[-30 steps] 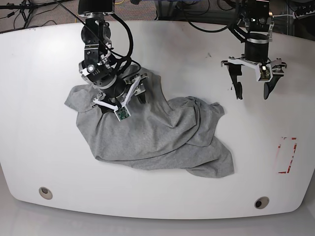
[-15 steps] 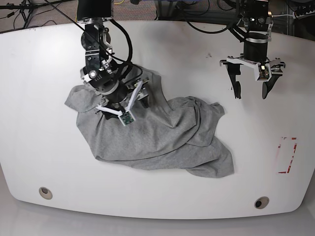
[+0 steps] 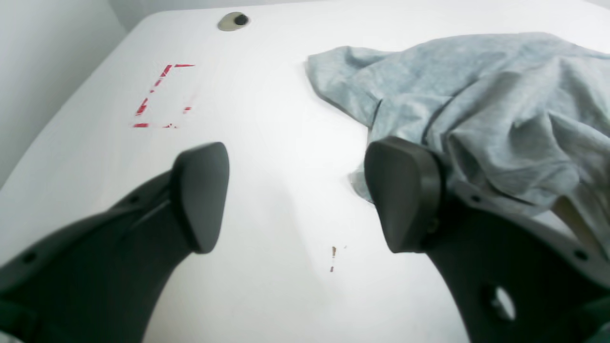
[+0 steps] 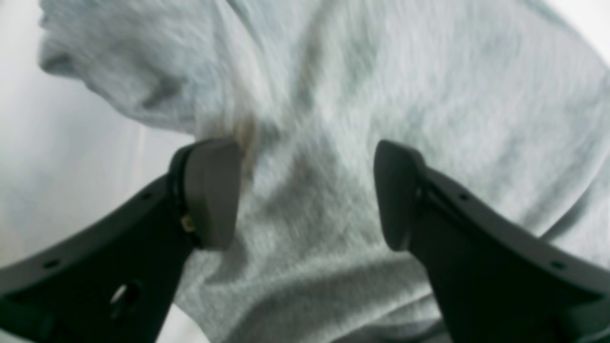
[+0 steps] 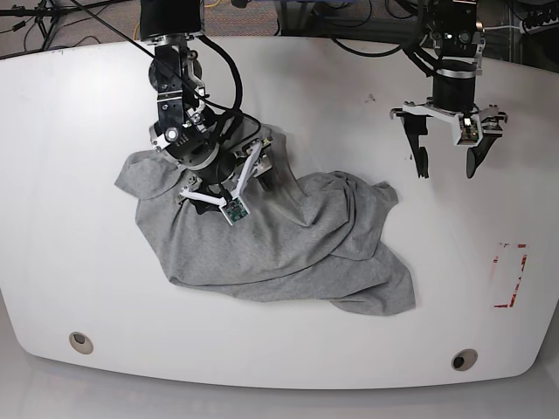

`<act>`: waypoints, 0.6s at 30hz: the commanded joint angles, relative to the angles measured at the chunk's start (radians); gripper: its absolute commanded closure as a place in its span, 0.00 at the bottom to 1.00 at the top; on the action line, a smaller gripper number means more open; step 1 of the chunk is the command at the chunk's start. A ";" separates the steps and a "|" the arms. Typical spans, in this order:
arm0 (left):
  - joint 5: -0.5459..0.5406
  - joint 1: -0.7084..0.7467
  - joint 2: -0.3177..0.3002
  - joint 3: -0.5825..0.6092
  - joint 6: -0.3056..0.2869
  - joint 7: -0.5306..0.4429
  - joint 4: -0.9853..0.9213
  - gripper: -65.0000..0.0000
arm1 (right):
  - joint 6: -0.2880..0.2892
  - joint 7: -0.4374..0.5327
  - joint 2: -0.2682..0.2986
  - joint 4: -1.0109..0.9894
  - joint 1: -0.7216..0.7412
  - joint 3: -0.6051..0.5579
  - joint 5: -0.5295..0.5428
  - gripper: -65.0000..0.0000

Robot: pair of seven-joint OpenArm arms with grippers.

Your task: Fold the T-shirt properly

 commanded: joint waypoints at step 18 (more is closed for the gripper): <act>0.006 -0.005 -0.006 0.001 0.006 -0.043 0.019 0.29 | 0.004 0.024 -0.003 0.029 0.003 -0.017 0.031 0.36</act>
